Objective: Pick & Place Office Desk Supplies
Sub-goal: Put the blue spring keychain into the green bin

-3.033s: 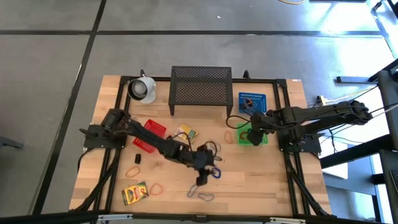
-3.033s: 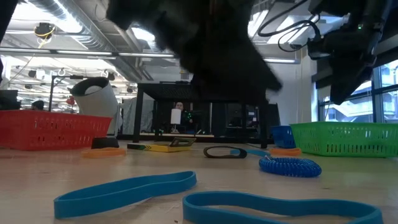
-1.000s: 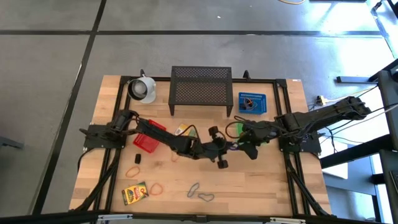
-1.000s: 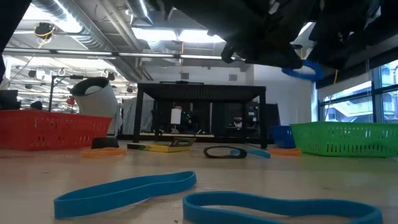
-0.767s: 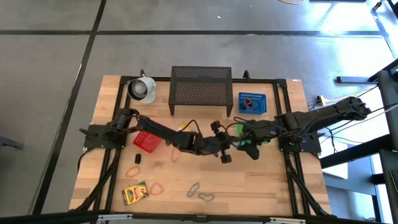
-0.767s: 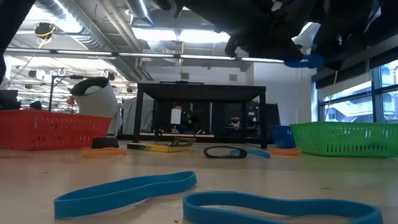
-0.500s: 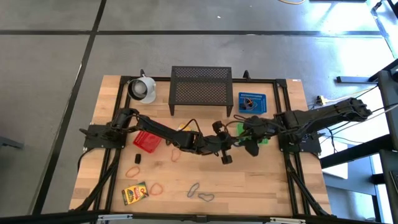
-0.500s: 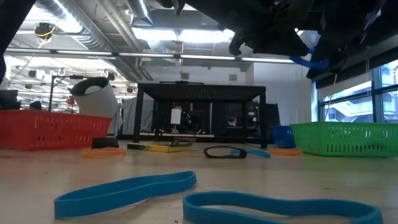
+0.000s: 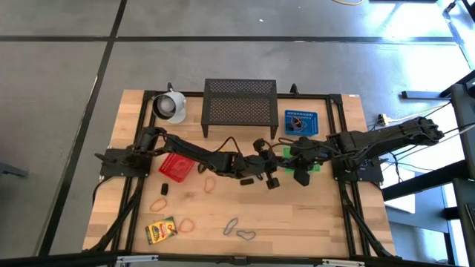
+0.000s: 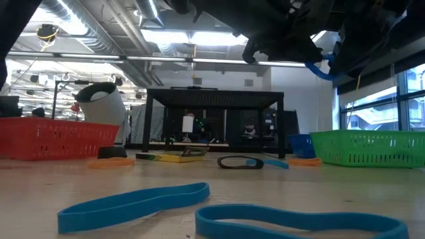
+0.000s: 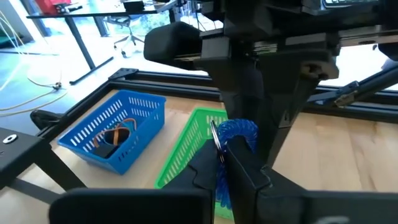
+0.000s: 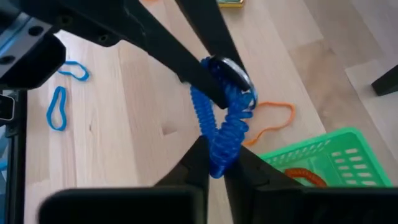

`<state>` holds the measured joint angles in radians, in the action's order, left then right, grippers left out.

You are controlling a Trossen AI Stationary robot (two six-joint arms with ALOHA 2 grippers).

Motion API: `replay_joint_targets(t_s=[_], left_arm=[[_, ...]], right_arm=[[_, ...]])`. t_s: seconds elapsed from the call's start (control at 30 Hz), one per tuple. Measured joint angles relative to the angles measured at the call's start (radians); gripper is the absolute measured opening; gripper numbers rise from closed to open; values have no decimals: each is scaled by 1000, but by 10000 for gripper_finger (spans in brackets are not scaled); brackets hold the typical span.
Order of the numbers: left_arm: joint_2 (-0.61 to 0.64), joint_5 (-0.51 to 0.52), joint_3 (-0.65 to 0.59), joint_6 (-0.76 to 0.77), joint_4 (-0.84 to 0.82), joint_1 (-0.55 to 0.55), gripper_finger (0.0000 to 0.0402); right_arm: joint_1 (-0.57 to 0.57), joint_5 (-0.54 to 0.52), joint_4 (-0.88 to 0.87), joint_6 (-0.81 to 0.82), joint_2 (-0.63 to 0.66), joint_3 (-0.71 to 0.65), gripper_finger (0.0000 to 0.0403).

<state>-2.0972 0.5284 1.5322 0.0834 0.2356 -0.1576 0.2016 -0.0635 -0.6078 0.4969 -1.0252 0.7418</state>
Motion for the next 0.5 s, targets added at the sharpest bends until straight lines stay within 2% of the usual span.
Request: replay_joint_targets(t_s=[0.07,0.2,0.3,0.5], left_arm=[[0,-3,0,1,0,2,23],[0,-4,0,59,0,4,35],[0,-33,0,119,-1,13,49],[0,-119,0,175,-25,29,103]], right_arm=[[0,0,-6,-8,0,0,17],[-14,-24,-55,-4,0,0,31],[-41,-50,-123,17,4,0,18],[-96,-52,-246,19,4,0,12]])
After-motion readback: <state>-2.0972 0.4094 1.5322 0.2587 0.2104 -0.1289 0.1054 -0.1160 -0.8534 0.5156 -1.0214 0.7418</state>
